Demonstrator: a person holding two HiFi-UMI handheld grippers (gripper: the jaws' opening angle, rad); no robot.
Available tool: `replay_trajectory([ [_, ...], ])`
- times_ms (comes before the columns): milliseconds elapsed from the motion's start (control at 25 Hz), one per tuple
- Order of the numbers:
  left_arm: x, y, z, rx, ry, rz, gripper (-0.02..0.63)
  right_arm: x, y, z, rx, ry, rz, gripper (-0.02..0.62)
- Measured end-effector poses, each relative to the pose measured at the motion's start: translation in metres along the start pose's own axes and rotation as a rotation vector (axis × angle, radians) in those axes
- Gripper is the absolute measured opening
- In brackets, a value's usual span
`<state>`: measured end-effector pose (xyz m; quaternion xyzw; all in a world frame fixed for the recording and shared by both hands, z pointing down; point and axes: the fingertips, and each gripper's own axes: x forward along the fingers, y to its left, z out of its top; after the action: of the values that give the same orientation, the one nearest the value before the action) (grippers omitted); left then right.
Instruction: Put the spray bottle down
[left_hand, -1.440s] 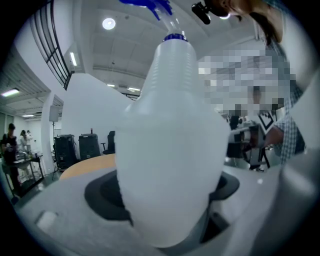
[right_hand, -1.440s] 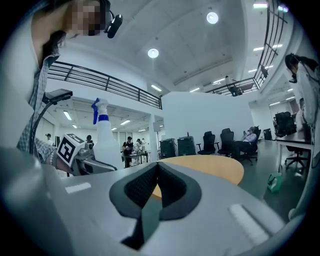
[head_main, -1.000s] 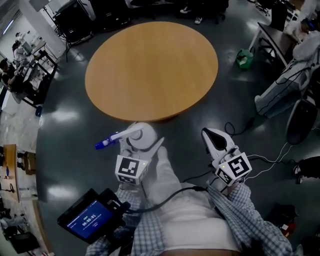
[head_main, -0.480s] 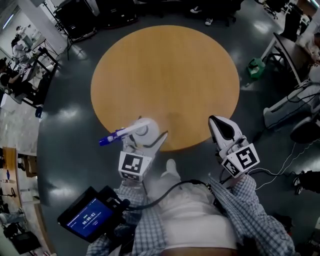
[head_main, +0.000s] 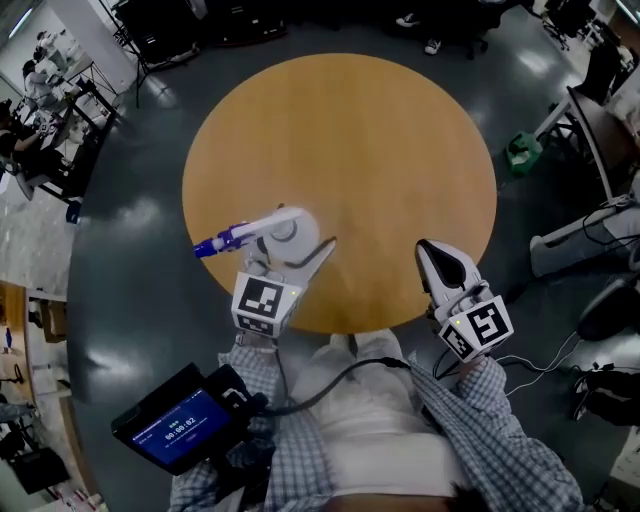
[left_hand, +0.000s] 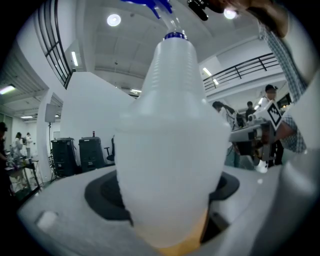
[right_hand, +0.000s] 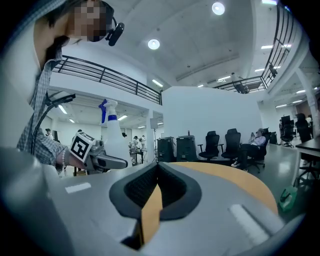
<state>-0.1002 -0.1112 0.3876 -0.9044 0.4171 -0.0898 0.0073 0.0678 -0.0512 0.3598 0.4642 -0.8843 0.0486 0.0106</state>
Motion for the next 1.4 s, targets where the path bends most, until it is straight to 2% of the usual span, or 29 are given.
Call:
replay_trajectory([
  [200,0.041,0.04,0.012,0.044,0.007,0.027,0.43,0.04,-0.022,0.0,0.01,0.021,0.044,0.003],
  [360,0.082,0.059,0.013,0.052,0.0,0.016,0.43,0.063,-0.044,-0.004,0.01,0.036,0.053,0.003],
  [640,0.163,0.076,-0.006,0.041,0.015,0.006,0.43,0.094,-0.098,-0.021,0.022,0.081,0.078,0.003],
  [1000,0.243,0.107,-0.033,0.061,0.025,-0.057,0.43,0.125,-0.126,-0.042,0.039,0.135,0.113,0.003],
  [1400,0.328,0.129,-0.069,0.012,0.016,-0.086,0.43,0.139,-0.165,-0.065,0.086,0.17,0.096,0.003],
])
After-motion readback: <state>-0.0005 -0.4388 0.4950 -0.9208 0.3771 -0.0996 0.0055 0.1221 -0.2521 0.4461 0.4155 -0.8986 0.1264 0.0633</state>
